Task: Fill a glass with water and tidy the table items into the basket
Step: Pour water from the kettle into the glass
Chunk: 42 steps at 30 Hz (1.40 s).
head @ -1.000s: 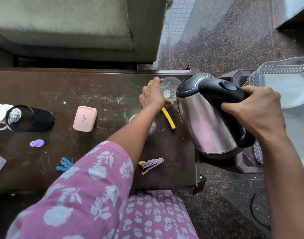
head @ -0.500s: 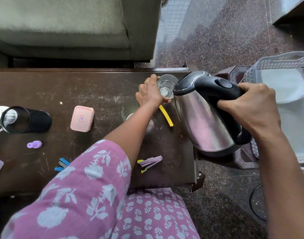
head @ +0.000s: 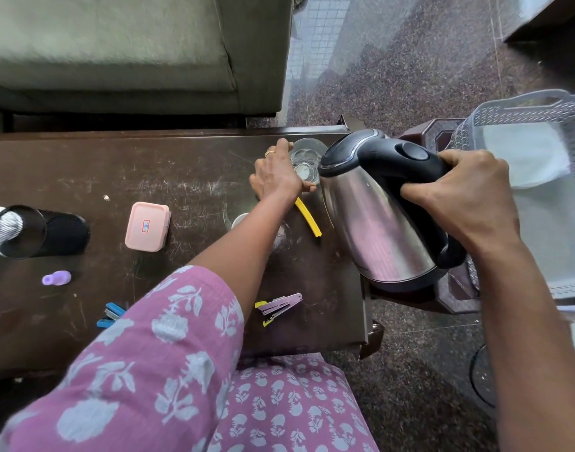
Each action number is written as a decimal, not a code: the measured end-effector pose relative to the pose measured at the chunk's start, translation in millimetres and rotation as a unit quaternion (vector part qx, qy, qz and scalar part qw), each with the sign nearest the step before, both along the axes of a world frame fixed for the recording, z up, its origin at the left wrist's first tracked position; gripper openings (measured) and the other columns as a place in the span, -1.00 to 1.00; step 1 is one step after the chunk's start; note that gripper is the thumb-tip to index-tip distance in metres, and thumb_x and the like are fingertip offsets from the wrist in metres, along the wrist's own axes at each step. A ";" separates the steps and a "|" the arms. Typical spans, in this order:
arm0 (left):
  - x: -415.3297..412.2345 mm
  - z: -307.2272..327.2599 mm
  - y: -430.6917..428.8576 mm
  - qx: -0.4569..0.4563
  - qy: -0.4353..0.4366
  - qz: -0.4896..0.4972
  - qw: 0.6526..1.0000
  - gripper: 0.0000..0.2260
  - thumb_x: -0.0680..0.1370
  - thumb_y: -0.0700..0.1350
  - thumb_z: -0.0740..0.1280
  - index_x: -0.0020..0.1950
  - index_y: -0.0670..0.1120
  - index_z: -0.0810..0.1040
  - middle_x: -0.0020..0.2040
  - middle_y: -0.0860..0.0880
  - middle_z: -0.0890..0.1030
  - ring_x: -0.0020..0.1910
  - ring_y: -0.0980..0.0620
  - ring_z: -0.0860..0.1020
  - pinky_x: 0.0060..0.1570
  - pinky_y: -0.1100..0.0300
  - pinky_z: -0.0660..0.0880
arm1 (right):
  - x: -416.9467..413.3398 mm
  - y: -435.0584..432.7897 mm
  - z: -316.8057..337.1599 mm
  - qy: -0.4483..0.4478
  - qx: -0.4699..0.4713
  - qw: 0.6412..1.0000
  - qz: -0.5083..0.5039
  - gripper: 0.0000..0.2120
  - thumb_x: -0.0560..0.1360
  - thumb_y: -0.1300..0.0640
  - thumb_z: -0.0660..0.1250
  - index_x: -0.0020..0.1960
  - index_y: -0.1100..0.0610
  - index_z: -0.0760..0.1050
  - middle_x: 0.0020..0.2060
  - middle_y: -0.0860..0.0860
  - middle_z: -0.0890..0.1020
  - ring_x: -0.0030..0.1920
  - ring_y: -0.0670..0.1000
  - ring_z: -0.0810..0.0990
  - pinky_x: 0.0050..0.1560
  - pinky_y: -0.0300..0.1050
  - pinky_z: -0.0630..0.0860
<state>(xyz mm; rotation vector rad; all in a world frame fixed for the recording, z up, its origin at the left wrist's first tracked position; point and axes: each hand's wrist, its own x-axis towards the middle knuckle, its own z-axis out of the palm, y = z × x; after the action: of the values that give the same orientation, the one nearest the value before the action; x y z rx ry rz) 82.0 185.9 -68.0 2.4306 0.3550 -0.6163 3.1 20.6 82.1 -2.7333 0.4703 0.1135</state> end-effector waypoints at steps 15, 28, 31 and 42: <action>-1.6 -0.9 1.0 -0.005 -0.007 0.001 1.000 -0.28 0.18 0.03 0.59 0.25 0.09 0.34 0.27 0.04 0.46 0.26 -0.11 0.40 0.08 -0.05 0.38 | -4.1 0.1 0.2 0.003 0.013 1.000 -0.007 -0.70 0.14 -0.05 0.30 -0.29 0.17 0.56 -0.57 -0.03 0.35 -0.36 0.14 0.42 -0.31 -0.16 0.29; -0.9 -2.3 2.1 -0.011 -0.007 0.001 1.000 -0.32 0.22 -0.02 0.58 0.25 0.10 0.35 0.26 0.04 0.47 0.25 -0.11 0.42 0.07 -0.05 0.38 | -1.2 4.2 1.3 0.004 0.010 1.000 0.000 -0.75 0.14 -0.05 0.29 -0.34 0.14 0.50 -0.58 -0.02 0.34 -0.38 0.14 0.37 -0.31 -0.15 0.27; -0.6 -2.9 2.0 -0.010 -0.008 -0.001 1.000 -0.33 0.23 -0.02 0.57 0.25 0.09 0.34 0.26 0.03 0.47 0.25 -0.11 0.41 0.06 -0.05 0.38 | -0.1 4.5 0.3 0.001 0.006 1.000 0.001 -0.70 0.14 -0.05 0.29 -0.31 0.18 0.55 -0.58 -0.01 0.35 -0.38 0.15 0.39 -0.30 -0.14 0.28; -0.6 -2.7 2.7 -0.011 -0.009 -0.003 1.000 -0.33 0.23 -0.02 0.57 0.25 0.09 0.34 0.26 0.03 0.46 0.25 -0.12 0.41 0.07 -0.06 0.38 | 2.7 4.8 -0.5 0.000 -0.001 1.000 0.006 -0.70 0.14 -0.06 0.29 -0.32 0.16 0.54 -0.57 -0.01 0.36 -0.36 0.17 0.41 -0.29 -0.14 0.30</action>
<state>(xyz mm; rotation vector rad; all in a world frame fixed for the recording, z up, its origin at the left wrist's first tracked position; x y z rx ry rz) 81.4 188.6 -70.8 2.4159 0.3324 -0.5982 5.7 25.4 81.7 -2.7391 0.4551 0.1170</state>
